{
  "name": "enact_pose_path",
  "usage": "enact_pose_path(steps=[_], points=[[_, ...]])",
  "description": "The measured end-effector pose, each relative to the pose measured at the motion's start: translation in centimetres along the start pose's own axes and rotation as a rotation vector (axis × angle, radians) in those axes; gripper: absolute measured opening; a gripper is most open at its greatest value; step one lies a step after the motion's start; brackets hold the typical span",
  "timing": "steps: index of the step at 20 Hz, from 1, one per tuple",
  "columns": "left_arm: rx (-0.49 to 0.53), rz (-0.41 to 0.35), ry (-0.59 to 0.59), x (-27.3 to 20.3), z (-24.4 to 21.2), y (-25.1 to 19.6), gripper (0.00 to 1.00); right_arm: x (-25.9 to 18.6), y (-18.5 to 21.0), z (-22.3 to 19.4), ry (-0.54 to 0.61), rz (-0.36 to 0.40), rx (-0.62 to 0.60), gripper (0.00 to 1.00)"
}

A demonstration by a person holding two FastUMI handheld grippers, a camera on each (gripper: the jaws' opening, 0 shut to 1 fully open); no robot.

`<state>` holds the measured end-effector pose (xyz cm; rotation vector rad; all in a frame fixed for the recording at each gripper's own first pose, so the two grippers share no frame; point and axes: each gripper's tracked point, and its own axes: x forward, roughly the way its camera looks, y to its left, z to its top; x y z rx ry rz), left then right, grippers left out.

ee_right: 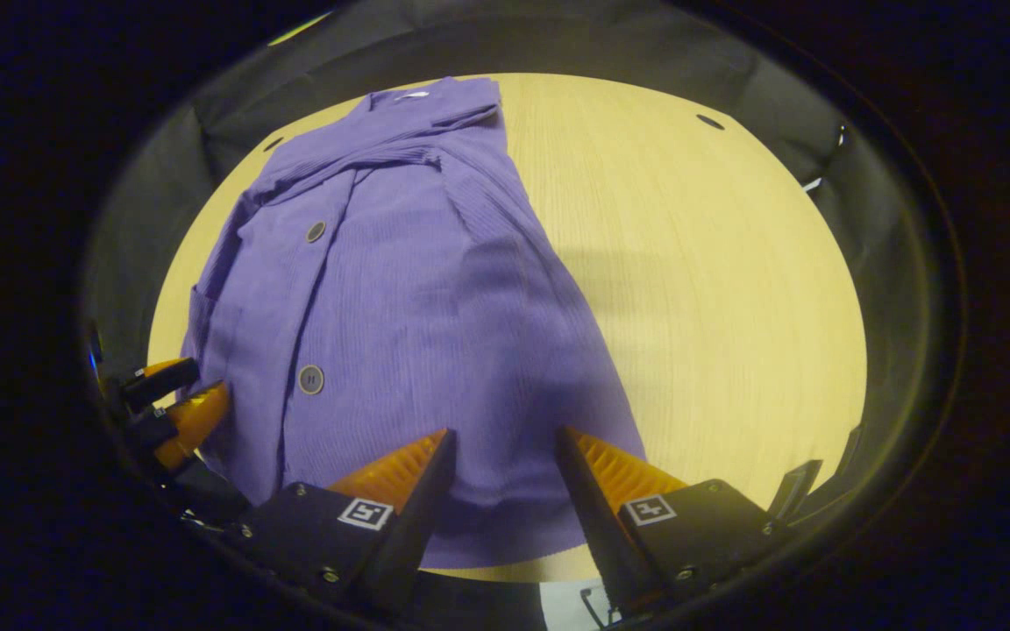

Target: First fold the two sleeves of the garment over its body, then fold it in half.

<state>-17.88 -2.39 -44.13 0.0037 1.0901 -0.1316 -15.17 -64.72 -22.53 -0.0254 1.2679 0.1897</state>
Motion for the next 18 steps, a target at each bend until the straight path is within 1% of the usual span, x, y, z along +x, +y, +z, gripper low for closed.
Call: enact_pose_path(steps=[1,4,5,6,7,9,10,11,12,14,15,18], points=[[-0.008,0.004,0.028,0.1,-0.3,-0.2,1.0,0.0,0.0,0.0,0.001,-0.009,-0.016,0.81],[-0.008,0.0,0.027,0.0,-0.2,-0.3,1.0,0.0,0.2,-0.2,0.011,-0.025,-0.021,0.83],[-0.007,0.0,0.034,0.0,-0.2,-0.4,0.99,0.0,0.2,-0.1,0.015,-0.025,-0.017,0.8],[-0.004,-0.006,0.032,0.0,-0.2,-0.5,0.98,-0.1,0.3,-0.4,0.018,-0.02,-0.017,0.83],[0.0,-0.009,0.025,0.0,0.2,-0.6,0.96,-0.1,0.5,-0.2,0.015,-0.023,-0.015,0.83],[0.014,-0.021,0.02,0.3,0.4,-1.0,0.84,0.0,0.5,0.2,-0.007,-0.016,-0.025,0.82],[0.01,-0.022,0.011,0.6,0.5,-1.3,0.78,0.3,1.0,0.0,-0.016,-0.007,-0.034,0.73],[0.001,-0.027,0.004,0.6,1.0,-1.5,0.6,0.3,1.5,0.1,-0.025,0.013,-0.04,0.65],[-0.023,-0.033,-0.002,0.7,1.3,-1.4,0.45,0.5,2.4,0.2,-0.029,0.045,-0.023,0.58],[-0.054,-0.033,-0.001,0.7,1.4,-1.4,0.15,0.3,2.5,0.1,-0.01,0.065,0.024,0.11],[-0.055,-0.03,0.001,0.7,1.5,-1.4,0.09,0.1,2.4,0.1,0.0,0.076,0.04,0.1],[-0.048,-0.022,-0.005,0.8,1.7,-1.5,0.09,0.1,2.4,0.3,0.0,0.117,0.098,0.09]])
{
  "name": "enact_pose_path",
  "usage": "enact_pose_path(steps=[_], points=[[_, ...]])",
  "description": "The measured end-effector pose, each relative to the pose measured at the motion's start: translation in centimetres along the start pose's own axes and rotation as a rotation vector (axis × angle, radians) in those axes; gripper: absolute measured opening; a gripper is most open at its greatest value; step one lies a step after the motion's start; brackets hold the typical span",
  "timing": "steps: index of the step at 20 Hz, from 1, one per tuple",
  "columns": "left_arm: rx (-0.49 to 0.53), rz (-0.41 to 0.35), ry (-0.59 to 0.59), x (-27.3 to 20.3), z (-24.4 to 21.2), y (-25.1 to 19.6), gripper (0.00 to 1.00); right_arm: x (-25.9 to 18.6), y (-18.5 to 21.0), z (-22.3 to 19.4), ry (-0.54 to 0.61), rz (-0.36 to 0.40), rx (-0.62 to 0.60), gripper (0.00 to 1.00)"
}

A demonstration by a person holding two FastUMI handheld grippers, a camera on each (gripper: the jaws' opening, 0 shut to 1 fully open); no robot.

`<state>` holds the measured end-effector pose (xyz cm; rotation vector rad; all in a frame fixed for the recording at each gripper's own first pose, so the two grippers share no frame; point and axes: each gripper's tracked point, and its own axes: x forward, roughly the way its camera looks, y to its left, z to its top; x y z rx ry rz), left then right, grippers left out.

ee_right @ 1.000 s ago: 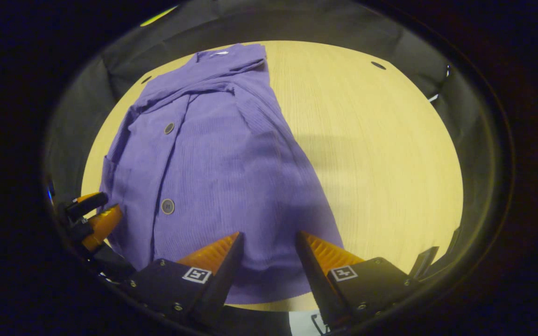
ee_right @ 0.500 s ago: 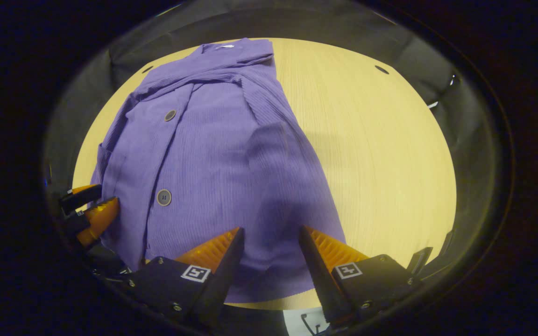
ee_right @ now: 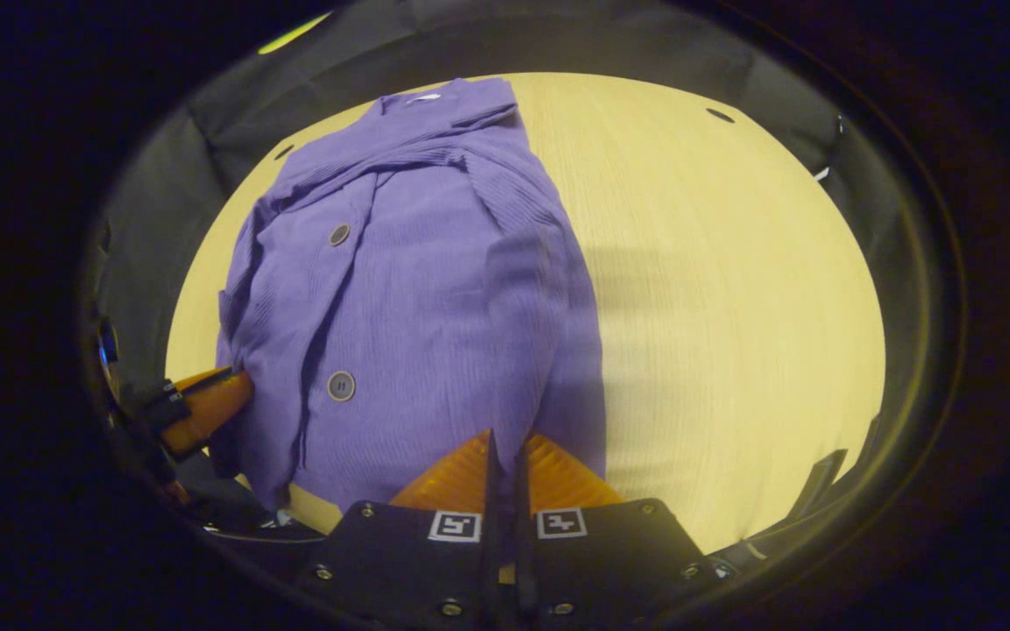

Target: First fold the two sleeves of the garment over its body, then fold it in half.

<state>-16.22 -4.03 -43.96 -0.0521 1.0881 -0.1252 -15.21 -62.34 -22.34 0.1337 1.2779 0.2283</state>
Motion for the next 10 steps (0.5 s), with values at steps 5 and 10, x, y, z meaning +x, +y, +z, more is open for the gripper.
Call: enact_pose_path(steps=[5,10], points=[[-0.044,-0.015,-0.019,-0.6,1.4,0.2,0.09,-0.5,0.4,1.1,-0.018,0.018,0.055,0.02],[-0.095,-0.024,-0.079,-1.6,5.0,0.8,0.08,-2.3,1.5,4.9,-0.096,0.052,0.052,0.01]])
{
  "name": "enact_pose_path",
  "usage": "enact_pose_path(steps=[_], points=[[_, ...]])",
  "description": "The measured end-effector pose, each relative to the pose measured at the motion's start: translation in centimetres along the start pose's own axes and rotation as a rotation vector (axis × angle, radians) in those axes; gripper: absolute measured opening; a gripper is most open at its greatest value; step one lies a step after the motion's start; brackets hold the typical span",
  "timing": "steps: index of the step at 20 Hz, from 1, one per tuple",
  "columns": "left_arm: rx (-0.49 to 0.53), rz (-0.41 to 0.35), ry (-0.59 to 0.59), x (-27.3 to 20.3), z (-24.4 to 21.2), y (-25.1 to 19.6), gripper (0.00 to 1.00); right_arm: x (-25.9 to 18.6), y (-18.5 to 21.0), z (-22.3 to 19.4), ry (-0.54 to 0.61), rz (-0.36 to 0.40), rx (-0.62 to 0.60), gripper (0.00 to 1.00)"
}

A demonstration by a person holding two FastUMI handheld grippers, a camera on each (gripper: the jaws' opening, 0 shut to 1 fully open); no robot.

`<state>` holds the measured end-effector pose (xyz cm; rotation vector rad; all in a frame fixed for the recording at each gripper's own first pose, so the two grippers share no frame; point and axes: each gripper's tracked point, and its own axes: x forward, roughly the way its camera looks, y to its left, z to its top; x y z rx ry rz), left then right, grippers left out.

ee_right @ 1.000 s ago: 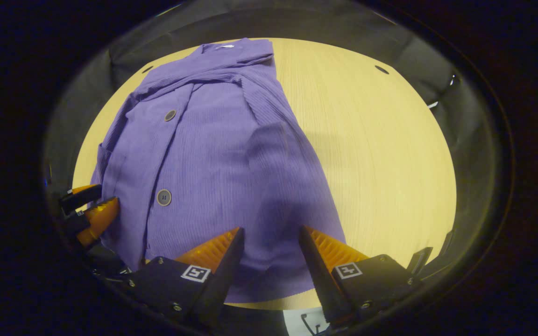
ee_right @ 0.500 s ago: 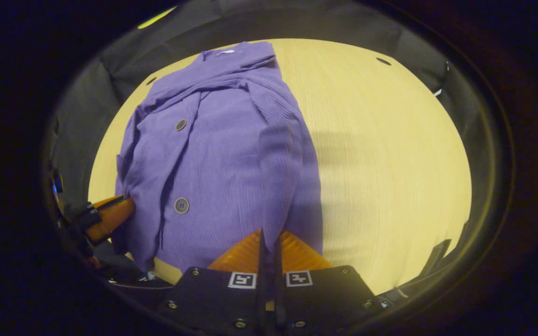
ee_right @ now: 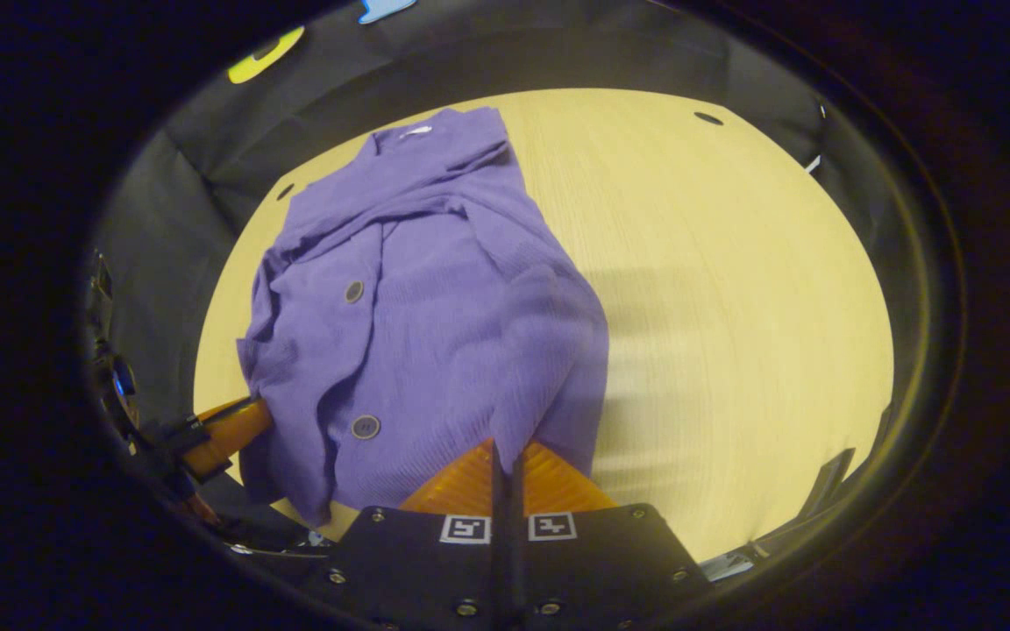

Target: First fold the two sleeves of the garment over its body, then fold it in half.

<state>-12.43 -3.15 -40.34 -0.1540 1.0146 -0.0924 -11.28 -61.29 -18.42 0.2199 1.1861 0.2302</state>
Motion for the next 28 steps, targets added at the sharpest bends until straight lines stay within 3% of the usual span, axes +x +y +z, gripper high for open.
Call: enact_pose_path(steps=[11,28], points=[[-0.005,-0.006,-0.168,1.8,13.6,1.8,0.08,-0.9,2.5,14.3,-0.193,0.064,0.015,0.01],[0.022,-0.02,-0.322,11.3,34.0,2.9,0.07,4.9,4.3,35.0,-0.374,0.086,0.036,0.01]])
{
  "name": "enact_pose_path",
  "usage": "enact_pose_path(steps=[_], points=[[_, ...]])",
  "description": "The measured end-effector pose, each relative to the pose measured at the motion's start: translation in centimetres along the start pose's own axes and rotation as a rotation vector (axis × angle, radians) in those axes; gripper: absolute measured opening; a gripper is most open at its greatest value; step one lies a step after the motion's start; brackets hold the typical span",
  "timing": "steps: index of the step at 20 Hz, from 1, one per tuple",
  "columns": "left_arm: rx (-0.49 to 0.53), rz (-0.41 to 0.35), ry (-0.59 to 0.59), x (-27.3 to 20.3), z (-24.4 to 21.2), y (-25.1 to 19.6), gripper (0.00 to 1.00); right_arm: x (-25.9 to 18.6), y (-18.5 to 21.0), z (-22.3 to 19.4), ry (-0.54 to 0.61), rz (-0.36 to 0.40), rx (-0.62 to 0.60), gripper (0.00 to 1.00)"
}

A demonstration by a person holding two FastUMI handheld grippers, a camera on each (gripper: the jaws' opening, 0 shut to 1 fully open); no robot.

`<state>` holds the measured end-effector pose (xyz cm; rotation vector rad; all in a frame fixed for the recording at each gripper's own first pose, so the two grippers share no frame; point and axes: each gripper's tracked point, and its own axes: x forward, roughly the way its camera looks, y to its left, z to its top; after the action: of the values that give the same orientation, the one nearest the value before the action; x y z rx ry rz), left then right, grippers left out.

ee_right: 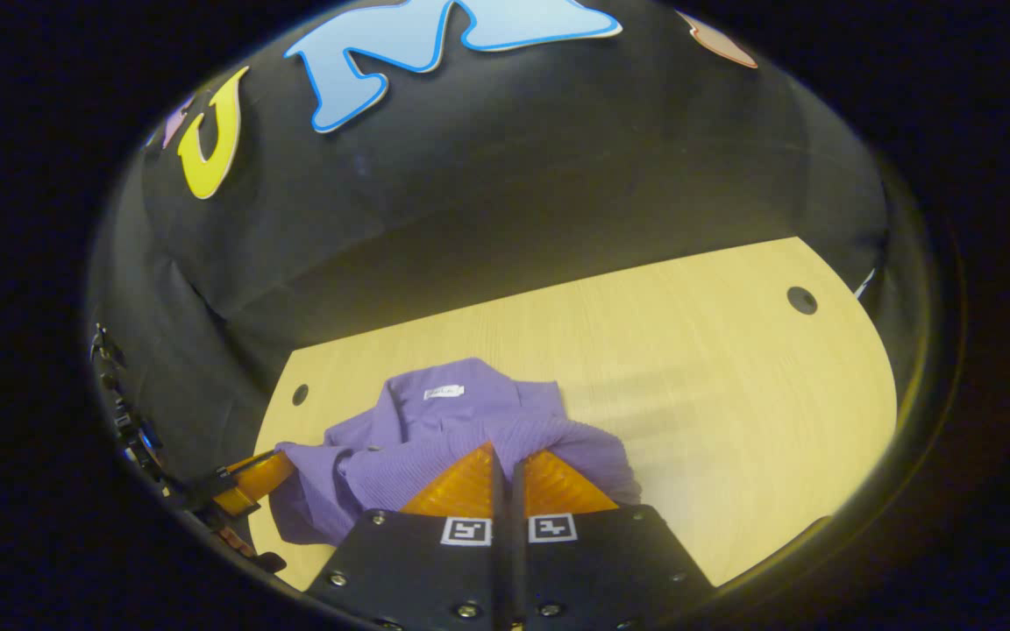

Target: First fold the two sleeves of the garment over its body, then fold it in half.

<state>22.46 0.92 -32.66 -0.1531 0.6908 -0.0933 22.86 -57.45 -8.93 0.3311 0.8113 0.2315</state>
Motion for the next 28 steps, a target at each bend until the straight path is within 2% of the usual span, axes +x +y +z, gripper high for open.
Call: enact_pose_path(steps=[3,10,15,18,19,20,21,22,25,26,28], points=[[0.026,0.001,-0.005,3.5,0.5,0.1,0.07,3.0,-0.5,1.4,-0.022,-0.011,0.015,0.01],[0.047,0.009,0.029,8.4,-1.7,1.1,0.07,8.4,-1.9,-0.5,0.011,-0.043,0.022,0.01],[0.023,0.027,0.071,10.3,-3.9,1.8,0.07,10.1,-2.6,-1.8,0.029,-0.055,0.0,0.01],[0.058,0.043,0.111,10.5,-5.1,1.9,0.08,10.4,-2.7,-2.3,0.039,-0.058,-0.009,0.02],[0.075,0.045,0.118,10.7,-5.1,1.8,0.12,10.3,-2.6,-2.7,0.05,-0.054,-0.008,0.03],[0.093,0.05,0.124,10.5,-5.0,1.9,0.16,10.1,-2.8,-2.8,0.052,-0.058,-0.013,0.07],[0.1,0.046,0.125,10.7,-5.0,1.7,0.26,10.0,-2.5,-2.7,0.047,-0.054,-0.011,0.22],[0.097,0.039,0.124,10.5,-4.9,1.5,0.27,9.6,-2.2,-2.5,0.038,-0.048,-0.008,0.31],[0.084,0.01,0.116,9.2,-4.3,0.9,0.65,8.1,-1.1,-1.8,0.01,-0.04,-0.042,0.8],[0.082,0.003,0.107,8.7,-4.0,0.6,0.78,7.6,-0.8,-1.6,-0.001,-0.043,-0.062,0.83],[0.08,-0.008,0.085,7.5,-3.0,0.1,0.78,6.2,0.1,-1.4,-0.012,-0.03,-0.082,0.84]])
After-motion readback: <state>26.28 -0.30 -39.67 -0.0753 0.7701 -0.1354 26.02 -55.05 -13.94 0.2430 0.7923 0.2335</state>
